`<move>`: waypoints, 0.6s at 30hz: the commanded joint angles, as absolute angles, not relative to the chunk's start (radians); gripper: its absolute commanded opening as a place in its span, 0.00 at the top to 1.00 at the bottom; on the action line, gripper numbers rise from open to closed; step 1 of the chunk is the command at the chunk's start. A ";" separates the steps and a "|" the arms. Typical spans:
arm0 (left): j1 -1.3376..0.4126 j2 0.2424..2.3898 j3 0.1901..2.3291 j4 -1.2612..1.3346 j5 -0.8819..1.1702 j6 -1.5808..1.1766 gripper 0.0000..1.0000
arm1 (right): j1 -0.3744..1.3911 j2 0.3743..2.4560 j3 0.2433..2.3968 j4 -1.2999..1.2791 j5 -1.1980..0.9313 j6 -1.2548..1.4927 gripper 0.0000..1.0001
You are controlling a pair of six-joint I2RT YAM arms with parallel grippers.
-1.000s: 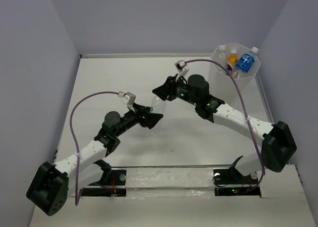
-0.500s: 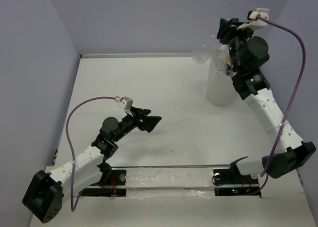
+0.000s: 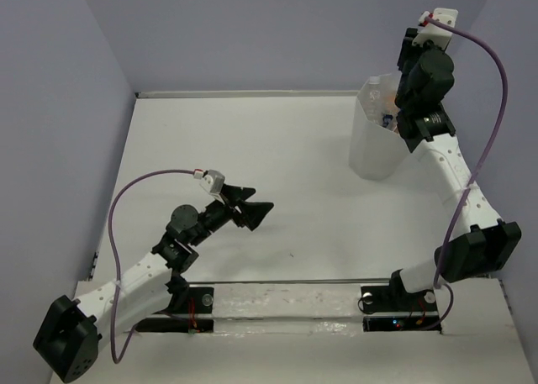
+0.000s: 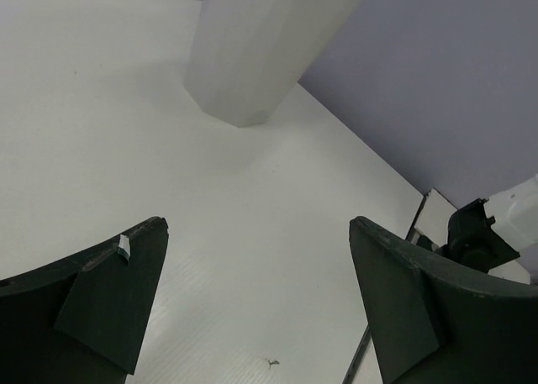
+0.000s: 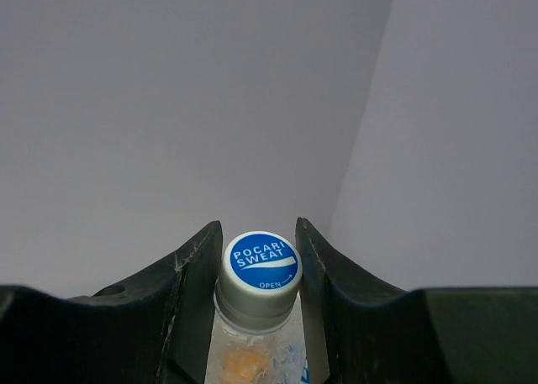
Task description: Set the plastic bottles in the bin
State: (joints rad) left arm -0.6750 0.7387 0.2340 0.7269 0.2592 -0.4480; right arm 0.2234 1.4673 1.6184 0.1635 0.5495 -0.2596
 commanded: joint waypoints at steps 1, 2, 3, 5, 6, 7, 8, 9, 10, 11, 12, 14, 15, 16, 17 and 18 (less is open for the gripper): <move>-0.683 0.716 0.218 0.761 0.232 -0.429 0.01 | 0.213 1.421 1.517 0.176 0.594 -0.247 0.94; -0.683 0.718 0.218 0.761 0.232 -0.428 0.01 | 0.213 1.404 1.500 0.176 0.592 -0.239 0.94; -0.683 0.721 0.219 0.761 0.233 -0.428 0.01 | 0.213 1.399 1.487 0.176 0.589 -0.235 0.94; -0.684 0.729 0.222 0.761 0.238 -0.430 0.01 | 0.213 1.397 1.456 0.166 0.586 -0.226 0.93; -0.684 0.730 0.225 0.761 0.241 -0.430 0.01 | 0.213 1.402 1.447 0.158 0.581 -0.222 0.92; -0.684 0.732 0.227 0.758 0.242 -0.430 0.01 | 0.213 1.407 1.437 0.152 0.580 -0.219 0.92; -0.686 0.730 0.226 0.756 0.241 -0.430 0.01 | 0.204 1.410 1.416 0.144 0.578 -0.215 0.91; -0.686 0.729 0.225 0.755 0.238 -0.426 0.01 | 0.204 1.411 1.404 0.141 0.575 -0.215 0.90; -0.686 0.724 0.225 0.752 0.235 -0.426 0.01 | 0.204 1.417 1.394 0.135 0.568 -0.213 0.89; -0.686 0.719 0.224 0.749 0.224 -0.423 0.01 | 0.204 1.419 1.385 0.132 0.565 -0.215 0.86; -0.686 0.712 0.222 0.744 0.218 -0.425 0.01 | 0.204 1.420 1.368 0.129 0.560 -0.212 0.84; -0.687 0.707 0.221 0.741 0.207 -0.423 0.01 | 0.195 1.428 1.358 0.120 0.545 -0.206 0.76; -0.687 0.709 0.222 0.739 0.204 -0.425 0.01 | 0.186 1.433 1.348 0.117 0.535 -0.203 0.73; -0.686 0.710 0.222 0.739 0.199 -0.425 0.01 | 0.186 1.445 1.347 0.111 0.532 -0.192 0.66; -0.687 0.718 0.224 0.738 0.195 -0.428 0.01 | 0.186 1.448 1.347 0.107 0.528 -0.187 0.64; -0.687 0.719 0.225 0.736 0.192 -0.428 0.01 | 0.186 1.453 1.347 0.104 0.528 -0.181 0.62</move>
State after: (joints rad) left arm -0.6800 0.7231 0.2283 0.7055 0.2184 -0.4461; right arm 0.2050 1.4288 1.3880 0.1905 0.5274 -0.1825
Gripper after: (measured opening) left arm 0.989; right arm 0.437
